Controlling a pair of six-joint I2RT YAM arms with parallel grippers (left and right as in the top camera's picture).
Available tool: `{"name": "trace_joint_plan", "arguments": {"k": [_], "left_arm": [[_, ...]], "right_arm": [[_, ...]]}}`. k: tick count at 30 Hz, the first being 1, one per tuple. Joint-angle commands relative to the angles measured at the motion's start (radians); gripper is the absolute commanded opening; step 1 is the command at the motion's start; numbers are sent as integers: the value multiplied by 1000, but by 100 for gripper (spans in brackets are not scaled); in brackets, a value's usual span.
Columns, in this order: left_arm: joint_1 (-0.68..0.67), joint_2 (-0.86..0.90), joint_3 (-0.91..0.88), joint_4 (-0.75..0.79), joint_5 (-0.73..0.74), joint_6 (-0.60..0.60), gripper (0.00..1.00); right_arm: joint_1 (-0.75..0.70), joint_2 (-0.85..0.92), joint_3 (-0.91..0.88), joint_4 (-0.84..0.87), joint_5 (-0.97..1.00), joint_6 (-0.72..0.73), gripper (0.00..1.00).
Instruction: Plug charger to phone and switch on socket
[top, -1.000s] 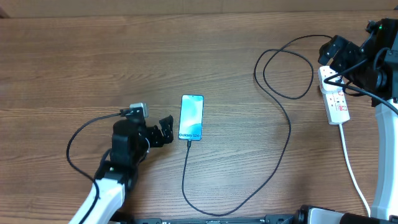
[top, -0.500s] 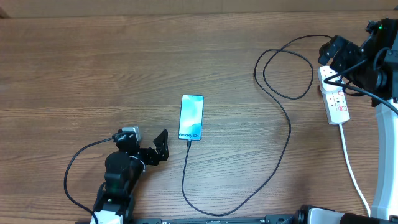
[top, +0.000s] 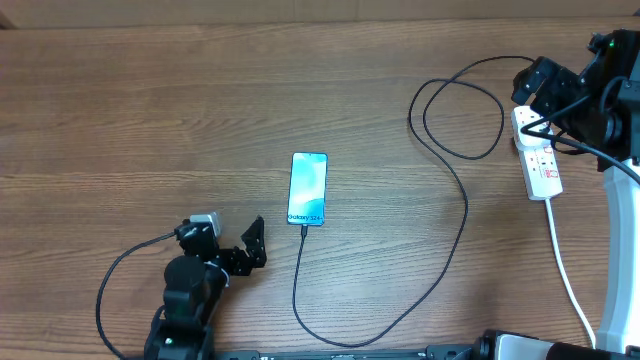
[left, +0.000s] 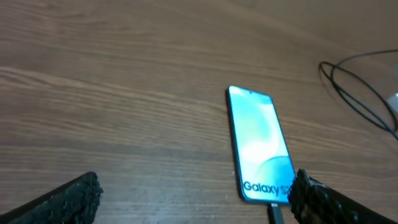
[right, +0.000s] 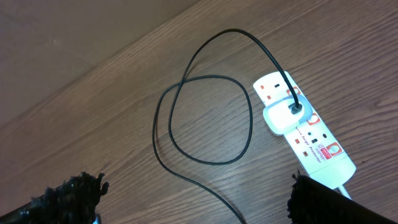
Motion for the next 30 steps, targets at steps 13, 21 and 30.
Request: {"name": "trace_joint_plan", "arguments": {"k": [13,21,30], "left_arm": [[6,-432,-4,-160,-91,200,100],[22,-490,-4,-163,-89,307,100],[58,-490,-4,-163,-99,460,100]], "right_arm": [[3,-27,13,3,2,-4,100],[3,-27,13,3,2,-4,100],[3,-27,13,3,2,-4,100]]}}
